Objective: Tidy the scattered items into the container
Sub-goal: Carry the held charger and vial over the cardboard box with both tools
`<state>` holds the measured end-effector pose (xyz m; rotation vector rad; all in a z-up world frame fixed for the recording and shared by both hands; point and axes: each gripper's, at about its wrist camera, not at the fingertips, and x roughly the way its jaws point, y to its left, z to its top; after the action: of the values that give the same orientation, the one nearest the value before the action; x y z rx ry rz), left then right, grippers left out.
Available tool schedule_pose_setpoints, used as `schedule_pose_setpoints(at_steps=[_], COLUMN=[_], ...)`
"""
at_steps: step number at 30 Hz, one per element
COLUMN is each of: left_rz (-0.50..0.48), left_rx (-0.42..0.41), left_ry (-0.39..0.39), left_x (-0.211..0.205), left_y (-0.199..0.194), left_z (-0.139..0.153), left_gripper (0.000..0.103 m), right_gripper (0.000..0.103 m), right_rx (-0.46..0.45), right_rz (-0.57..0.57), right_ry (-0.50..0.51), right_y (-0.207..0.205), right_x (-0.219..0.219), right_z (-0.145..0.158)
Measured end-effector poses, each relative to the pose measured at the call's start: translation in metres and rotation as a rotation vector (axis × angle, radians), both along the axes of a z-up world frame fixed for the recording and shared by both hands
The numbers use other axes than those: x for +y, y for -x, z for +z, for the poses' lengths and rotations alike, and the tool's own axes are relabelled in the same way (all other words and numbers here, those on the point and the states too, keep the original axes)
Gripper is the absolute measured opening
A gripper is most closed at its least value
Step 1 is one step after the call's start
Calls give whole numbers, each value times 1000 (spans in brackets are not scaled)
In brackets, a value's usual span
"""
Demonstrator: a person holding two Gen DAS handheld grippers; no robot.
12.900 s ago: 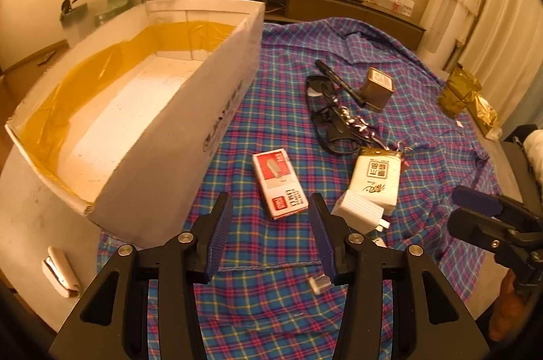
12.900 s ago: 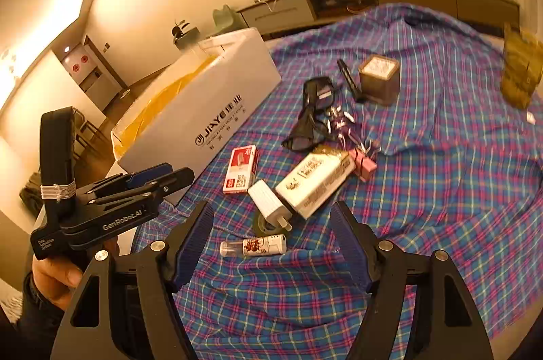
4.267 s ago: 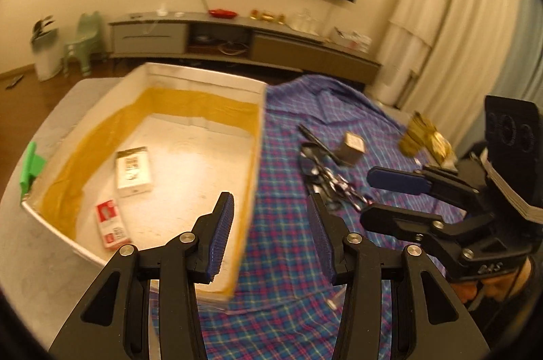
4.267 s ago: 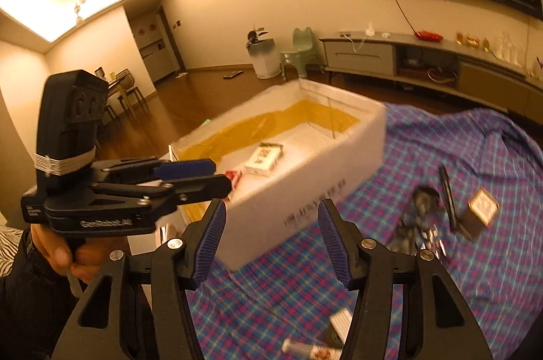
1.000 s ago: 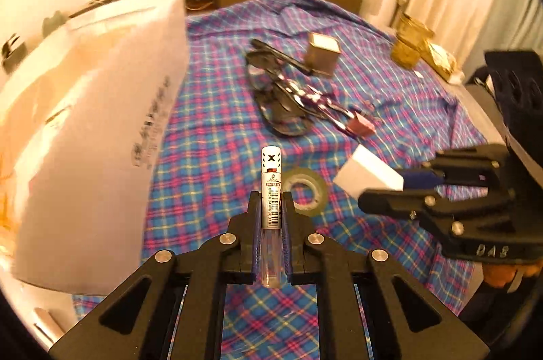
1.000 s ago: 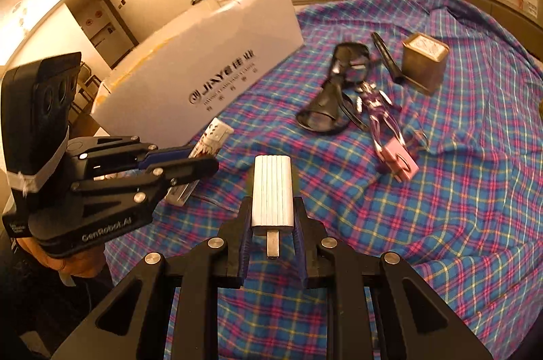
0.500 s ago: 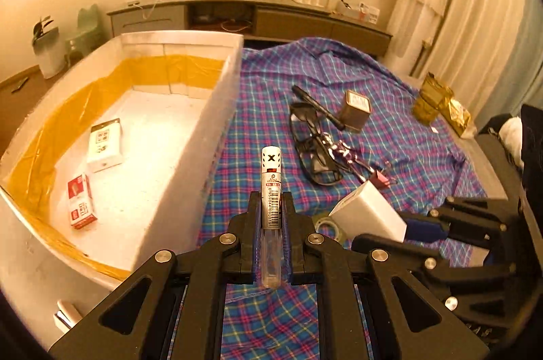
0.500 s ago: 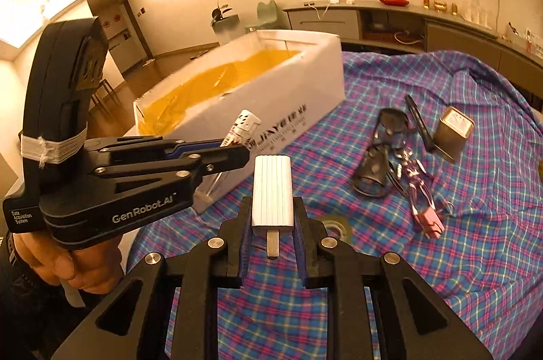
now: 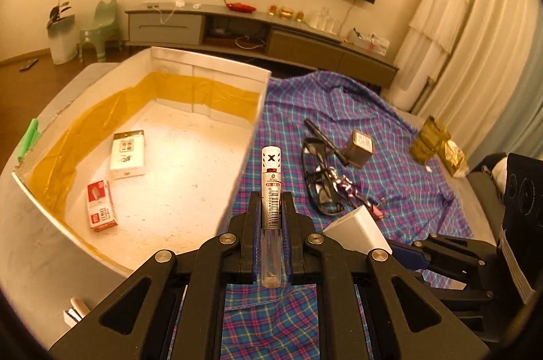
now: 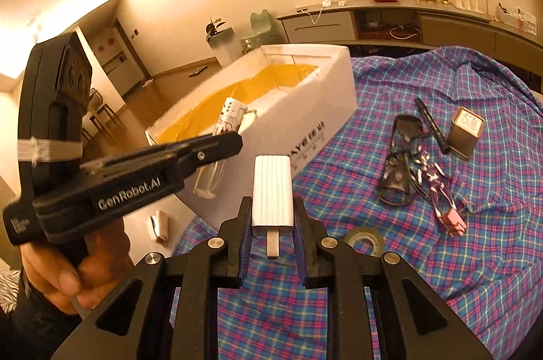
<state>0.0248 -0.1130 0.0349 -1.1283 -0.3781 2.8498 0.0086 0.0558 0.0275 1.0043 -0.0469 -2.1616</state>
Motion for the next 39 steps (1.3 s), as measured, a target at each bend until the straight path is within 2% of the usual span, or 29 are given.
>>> schedule_pose_setpoints(at_steps=[6,18,39], left_rz=[35,69,161], left_rx=[26,52,44], left_ry=[-28,-91,-265], left_x=[-17,-44,-88], left_y=[-7,-16,-5], left_z=[10,19,21], left_gripper=[11,11,11], right_gripper=[23,23,23], right_rx=[30,39,52], right_rz=[15,29,66], right_ry=[-25,-57,-91], right_y=[-2,3,41], right_x=[-22,-55,-102], right_z=[17,28,44])
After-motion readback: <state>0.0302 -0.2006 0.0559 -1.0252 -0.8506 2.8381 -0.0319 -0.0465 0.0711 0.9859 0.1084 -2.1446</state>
